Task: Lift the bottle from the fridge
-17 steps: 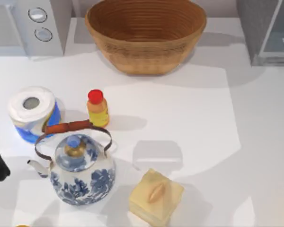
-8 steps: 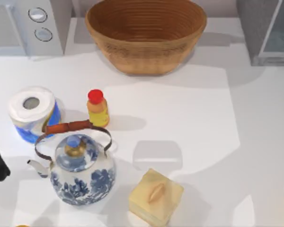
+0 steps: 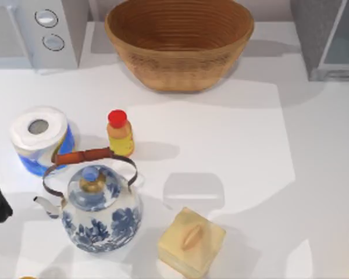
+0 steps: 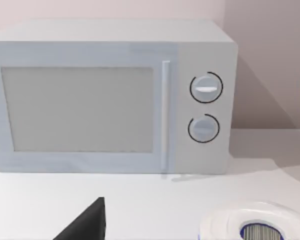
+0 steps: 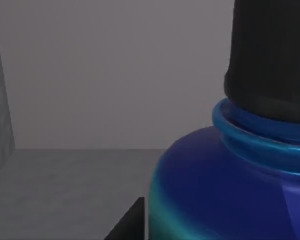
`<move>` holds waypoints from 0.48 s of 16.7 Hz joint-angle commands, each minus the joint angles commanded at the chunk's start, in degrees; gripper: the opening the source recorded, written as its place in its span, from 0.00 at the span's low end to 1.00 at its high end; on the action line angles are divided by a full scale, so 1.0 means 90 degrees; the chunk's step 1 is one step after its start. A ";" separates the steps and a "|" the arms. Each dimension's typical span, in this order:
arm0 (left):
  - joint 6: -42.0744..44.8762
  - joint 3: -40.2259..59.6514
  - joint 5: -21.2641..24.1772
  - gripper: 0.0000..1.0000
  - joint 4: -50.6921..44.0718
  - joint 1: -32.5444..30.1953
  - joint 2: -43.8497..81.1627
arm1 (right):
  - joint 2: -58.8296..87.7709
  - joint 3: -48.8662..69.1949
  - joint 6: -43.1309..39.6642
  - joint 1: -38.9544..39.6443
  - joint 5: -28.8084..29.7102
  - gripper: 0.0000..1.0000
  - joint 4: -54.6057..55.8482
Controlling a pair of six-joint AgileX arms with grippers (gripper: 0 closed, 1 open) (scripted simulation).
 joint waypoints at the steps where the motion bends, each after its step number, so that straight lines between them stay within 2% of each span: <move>1: 0.0000 0.0000 0.0000 1.00 0.0000 0.0000 0.0000 | 0.0000 0.0000 0.0000 0.0000 0.0000 0.02 0.0000; 8: 0.0000 0.0000 0.0000 1.00 0.0000 0.0000 0.0000 | 0.0000 0.0000 0.0000 0.0000 0.0000 0.00 0.0000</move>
